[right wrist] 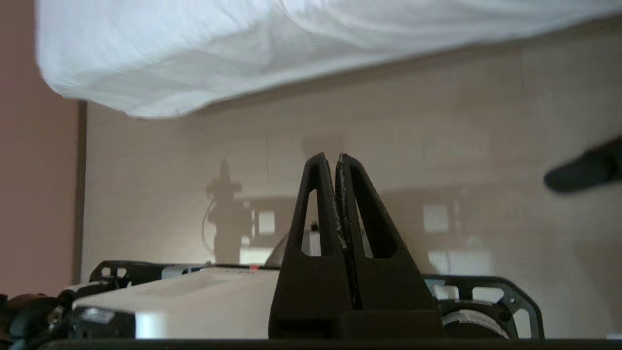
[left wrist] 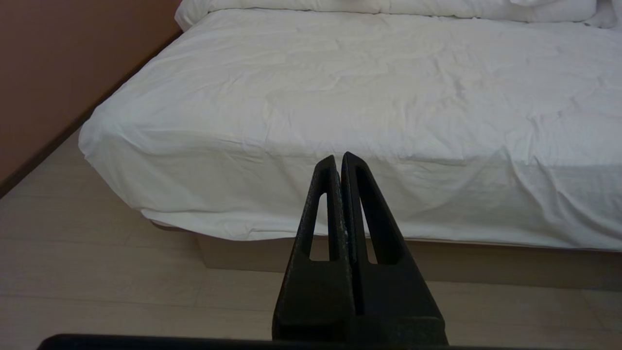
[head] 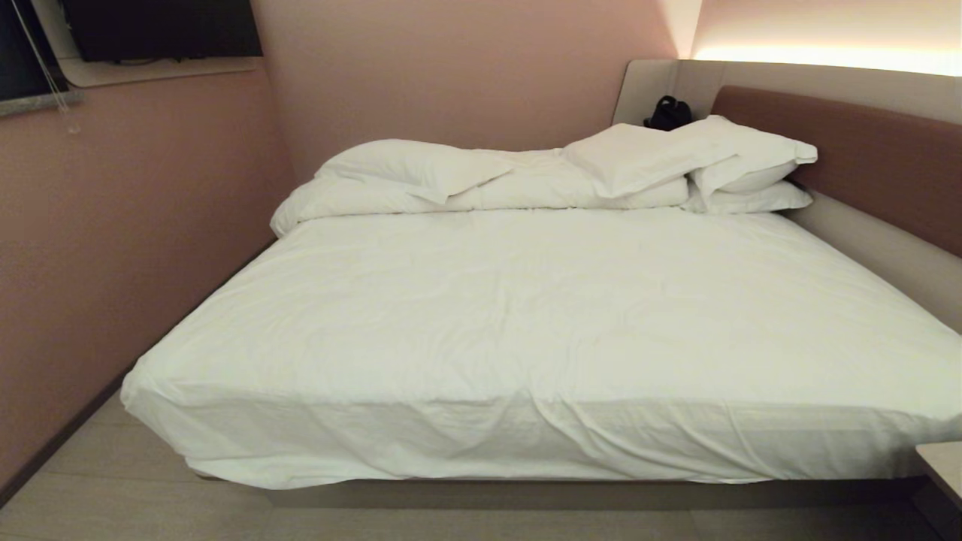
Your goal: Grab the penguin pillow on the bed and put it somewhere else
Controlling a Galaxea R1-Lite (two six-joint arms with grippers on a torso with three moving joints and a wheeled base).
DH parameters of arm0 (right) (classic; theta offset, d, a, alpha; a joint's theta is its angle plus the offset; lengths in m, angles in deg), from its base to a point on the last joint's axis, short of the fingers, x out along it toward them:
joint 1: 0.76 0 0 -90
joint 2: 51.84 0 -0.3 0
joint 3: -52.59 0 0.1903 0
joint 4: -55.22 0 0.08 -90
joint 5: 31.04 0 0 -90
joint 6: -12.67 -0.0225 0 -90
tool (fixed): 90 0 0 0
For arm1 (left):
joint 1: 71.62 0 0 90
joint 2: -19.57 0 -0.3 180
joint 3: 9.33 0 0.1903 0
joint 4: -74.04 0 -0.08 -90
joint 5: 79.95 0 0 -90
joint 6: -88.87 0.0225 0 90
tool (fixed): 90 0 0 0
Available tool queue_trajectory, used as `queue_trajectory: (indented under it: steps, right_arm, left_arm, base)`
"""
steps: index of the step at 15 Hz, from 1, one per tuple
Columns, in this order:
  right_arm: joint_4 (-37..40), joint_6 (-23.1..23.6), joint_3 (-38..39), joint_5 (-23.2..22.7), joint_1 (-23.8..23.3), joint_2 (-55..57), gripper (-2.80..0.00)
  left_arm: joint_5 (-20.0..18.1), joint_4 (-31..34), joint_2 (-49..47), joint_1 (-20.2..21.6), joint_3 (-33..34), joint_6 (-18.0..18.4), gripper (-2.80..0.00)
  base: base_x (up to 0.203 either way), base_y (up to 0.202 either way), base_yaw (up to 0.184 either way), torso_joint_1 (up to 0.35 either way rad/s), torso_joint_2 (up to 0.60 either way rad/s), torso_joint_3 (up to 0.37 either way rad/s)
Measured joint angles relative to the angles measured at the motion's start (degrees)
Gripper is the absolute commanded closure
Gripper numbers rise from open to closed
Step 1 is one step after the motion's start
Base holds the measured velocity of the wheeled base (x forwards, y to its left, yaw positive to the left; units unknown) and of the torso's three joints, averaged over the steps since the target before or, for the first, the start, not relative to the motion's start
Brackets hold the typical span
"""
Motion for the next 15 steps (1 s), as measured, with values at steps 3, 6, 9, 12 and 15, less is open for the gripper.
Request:
queue_trajectory:
  steps: [3,6,9,12,15]
  right_arm:
    - [-1.4,0.2,3.7,2.5,0.1,-10.4,0.00]
    - [-3.5,0.2,6.3,5.7,0.2,-18.1,0.00]
    - [-4.0,0.2,7.0,7.1,0.4,-24.3,0.00]
    - [-3.9,0.1,7.0,7.3,0.7,-29.4,0.00]
    - [-3.6,0.1,7.9,7.7,0.6,-34.1,0.00]
  left_arm:
    - [0.0,0.0,0.0,0.0,0.0,0.0,0.00]
    - [0.0,0.0,0.0,0.0,0.0,0.0,0.00]
    - [0.0,0.0,0.0,0.0,0.0,0.0,0.00]
    - [0.0,0.0,0.0,0.0,0.0,0.0,0.00]
    - [0.0,0.0,0.0,0.0,0.0,0.0,0.00]
  base:
    - [0.000,0.000,0.000,0.000,0.00,0.000]
    - [0.000,0.000,0.000,0.000,0.00,0.000]
    - [0.000,0.000,0.000,0.000,0.00,0.000]
    - [0.000,0.000,0.000,0.000,0.00,0.000]
    - [0.000,0.000,0.000,0.000,0.00,0.000]
